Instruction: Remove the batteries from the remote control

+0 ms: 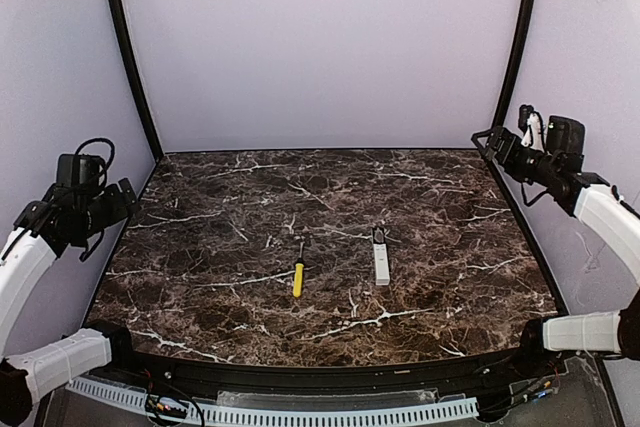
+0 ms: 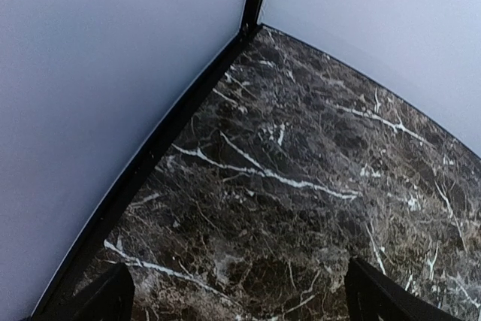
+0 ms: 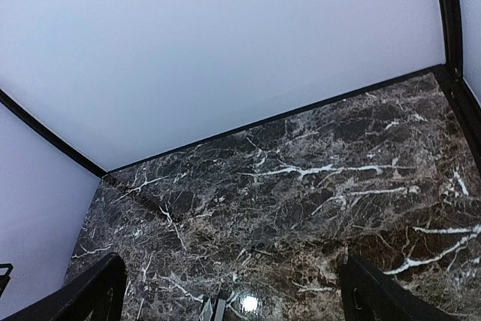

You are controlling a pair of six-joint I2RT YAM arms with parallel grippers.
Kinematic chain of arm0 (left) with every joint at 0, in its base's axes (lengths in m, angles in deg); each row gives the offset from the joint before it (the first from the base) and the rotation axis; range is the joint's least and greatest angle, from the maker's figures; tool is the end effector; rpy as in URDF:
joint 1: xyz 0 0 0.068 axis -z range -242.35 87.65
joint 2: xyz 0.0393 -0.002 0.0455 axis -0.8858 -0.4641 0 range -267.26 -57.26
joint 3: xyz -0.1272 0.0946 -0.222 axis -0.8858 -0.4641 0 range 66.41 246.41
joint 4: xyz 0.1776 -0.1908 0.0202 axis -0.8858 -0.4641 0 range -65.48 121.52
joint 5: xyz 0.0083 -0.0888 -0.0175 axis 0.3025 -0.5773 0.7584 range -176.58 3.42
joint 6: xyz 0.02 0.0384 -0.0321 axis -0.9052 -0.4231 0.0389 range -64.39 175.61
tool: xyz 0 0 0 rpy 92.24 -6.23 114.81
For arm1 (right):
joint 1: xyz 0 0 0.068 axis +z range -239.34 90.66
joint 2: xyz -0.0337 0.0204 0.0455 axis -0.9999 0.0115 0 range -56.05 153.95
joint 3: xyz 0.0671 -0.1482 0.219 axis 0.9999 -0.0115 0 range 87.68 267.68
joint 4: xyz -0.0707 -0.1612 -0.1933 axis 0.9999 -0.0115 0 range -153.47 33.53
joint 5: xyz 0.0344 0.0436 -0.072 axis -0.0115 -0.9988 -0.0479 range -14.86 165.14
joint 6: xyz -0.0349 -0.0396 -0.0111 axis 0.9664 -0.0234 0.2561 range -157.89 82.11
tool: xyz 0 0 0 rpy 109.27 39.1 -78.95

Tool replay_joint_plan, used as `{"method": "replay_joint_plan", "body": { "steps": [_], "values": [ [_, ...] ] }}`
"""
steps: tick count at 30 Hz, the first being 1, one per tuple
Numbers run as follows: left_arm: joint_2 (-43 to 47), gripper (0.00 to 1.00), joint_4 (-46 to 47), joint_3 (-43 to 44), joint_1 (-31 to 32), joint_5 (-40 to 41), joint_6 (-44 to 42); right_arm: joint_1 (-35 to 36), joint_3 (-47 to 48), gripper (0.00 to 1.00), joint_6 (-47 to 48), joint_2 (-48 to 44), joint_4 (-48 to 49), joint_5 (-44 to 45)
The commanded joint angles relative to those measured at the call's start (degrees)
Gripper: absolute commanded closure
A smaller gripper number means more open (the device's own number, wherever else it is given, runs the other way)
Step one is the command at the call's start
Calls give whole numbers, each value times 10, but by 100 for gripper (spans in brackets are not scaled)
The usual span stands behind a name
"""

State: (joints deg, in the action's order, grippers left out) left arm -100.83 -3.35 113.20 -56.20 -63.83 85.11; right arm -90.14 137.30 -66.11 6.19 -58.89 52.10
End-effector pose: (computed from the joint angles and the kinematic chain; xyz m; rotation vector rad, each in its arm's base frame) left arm 0.1616 -0.0036 0.3131 -0.6445 1.9737 0.0425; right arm 0.2526 0.0105 0.3244 0.1833 1.8604 0.7016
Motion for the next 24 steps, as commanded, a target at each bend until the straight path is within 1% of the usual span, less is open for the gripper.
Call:
{"method": "replay_joint_plan", "body": {
  "steps": [1, 5, 8, 9, 15, 17, 21, 24],
  "values": [
    [-46, 1, -69, 35, -1, -96, -33, 0, 15, 1, -56, 2, -76, 26],
    [-108, 1, -97, 63, -1, -150, -58, 3, 14, 1, -76, -4, -111, 31],
    [-123, 2, -105, 63, -1, -167, -80, 4, 10, 1, -81, -9, -120, 32],
    [-128, 1, -105, 63, 0, -169, -89, 19, 13, 1, -81, -8, -127, 36],
    [-144, 2, -108, 60, 0, -215, -128, 58, 39, 1, -69, 9, -189, 60],
    [-144, 2, -111, 58, 4, -220, -129, 72, 48, 1, -58, 14, -202, 56],
    [-127, 2, -83, 37, 9, -247, -129, 107, 59, 1, -37, 23, -223, 67],
    [-127, 2, -79, 34, 10, -247, -129, 138, 79, 1, -35, 41, -257, 98]
  ]
}}
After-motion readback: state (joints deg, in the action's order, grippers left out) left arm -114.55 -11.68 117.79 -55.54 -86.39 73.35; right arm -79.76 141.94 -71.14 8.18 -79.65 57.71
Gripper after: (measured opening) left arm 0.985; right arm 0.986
